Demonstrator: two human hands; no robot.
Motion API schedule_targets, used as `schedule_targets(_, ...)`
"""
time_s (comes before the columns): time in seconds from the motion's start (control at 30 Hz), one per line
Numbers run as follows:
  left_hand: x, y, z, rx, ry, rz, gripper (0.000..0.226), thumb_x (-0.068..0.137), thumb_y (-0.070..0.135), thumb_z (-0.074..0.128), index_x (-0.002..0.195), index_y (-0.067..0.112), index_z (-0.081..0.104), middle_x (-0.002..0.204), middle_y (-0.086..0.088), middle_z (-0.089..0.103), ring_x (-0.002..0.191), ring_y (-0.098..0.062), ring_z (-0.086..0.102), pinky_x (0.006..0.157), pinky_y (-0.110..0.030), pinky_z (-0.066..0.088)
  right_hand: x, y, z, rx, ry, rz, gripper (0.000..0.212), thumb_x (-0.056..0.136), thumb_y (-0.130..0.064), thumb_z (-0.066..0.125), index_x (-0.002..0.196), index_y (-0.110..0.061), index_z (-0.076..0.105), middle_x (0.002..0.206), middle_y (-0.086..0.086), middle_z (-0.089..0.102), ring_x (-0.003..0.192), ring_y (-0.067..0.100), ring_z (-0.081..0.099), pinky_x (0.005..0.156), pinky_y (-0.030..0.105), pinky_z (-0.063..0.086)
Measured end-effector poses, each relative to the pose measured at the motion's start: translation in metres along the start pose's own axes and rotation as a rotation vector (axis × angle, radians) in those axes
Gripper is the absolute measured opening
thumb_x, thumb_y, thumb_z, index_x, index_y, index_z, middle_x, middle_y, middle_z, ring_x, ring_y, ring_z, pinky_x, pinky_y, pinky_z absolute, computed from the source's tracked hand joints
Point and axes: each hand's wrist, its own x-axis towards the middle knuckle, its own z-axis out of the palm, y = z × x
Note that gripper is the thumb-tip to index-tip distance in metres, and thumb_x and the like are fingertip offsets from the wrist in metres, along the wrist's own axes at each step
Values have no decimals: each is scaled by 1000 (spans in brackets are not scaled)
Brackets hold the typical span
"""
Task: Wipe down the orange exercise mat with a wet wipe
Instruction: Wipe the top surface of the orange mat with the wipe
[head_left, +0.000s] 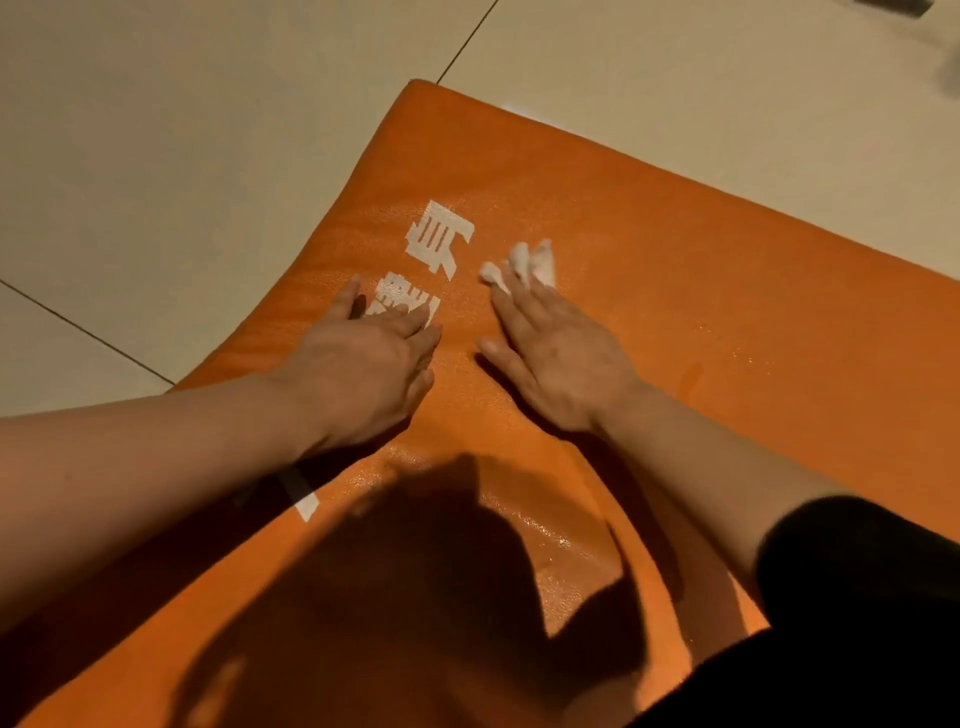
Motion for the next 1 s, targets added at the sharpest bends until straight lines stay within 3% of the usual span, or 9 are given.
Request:
schedule_targets(0.1,-16,-3,1,11,-18,-16,59,100,50,20,154,27,12,161,3,11,148,-12,12,119,-53,-3,-47,7,10,-30,51,215,85,89,-67,-8,156,-15,3,162,3,-10,149,18,-8,120,30,-1)
schedule_targets(0.2,-28,4,1,16,-45,-42,60,100,51,19,154,27,12,161,3,13,148,-13,14,118,-54,-4,-44,-16,8,227,-1,374,78,94,-64,1,155,-17,2,161,3,-13,148,17,-11,118,30,-5)
schedule_targets(0.33,-40,14,2,41,-66,-32,58,100,50,16,152,24,24,159,2,22,146,-15,19,118,-55,-5,4,-63,6,346,-77,95,67,99,-58,11,155,-22,-1,161,0,-13,148,17,-13,121,40,-3)
schedule_targets(0.43,-51,20,-3,47,-89,-13,56,100,49,16,148,24,34,154,3,34,143,-14,27,117,-55,-6,4,-63,6,203,-125,-43,67,101,-54,11,156,-18,-2,161,1,-14,148,15,-15,121,32,-5)
schedule_targets(0.5,-59,21,-5,39,-118,-25,56,101,49,17,150,26,29,155,3,32,144,-16,26,117,-55,-5,-23,-44,7,168,-108,-34,69,98,-57,9,155,-20,-4,161,-1,-16,147,13,-13,120,29,-5)
schedule_targets(0.63,-74,21,-3,44,-146,-37,58,101,50,16,153,26,18,159,2,23,147,-17,18,118,-56,-3,-72,-23,11,173,-96,229,80,89,-64,1,155,-19,-2,161,-4,-16,147,11,-14,121,31,-5)
schedule_targets(0.7,-77,24,-2,48,-160,-48,59,101,51,15,154,25,17,160,1,21,147,-18,18,118,-55,-4,-67,-33,11,238,-120,318,76,94,-62,5,155,-19,-1,161,-4,-15,148,13,-13,117,33,-7)
schedule_targets(0.9,-91,34,-4,32,-171,-64,59,101,52,15,154,27,18,159,1,23,146,-20,20,119,-53,-4,-43,-65,6,301,-175,43,66,101,-54,13,155,-20,-2,161,-3,-16,147,11,-15,117,26,-10)
schedule_targets(1.0,-112,33,-4,15,-175,-57,58,100,53,15,154,30,13,161,4,15,148,-16,13,119,-53,-3,-81,-48,7,259,-176,55,69,95,-59,9,155,-26,0,160,-10,-16,147,7,-11,110,26,-8)
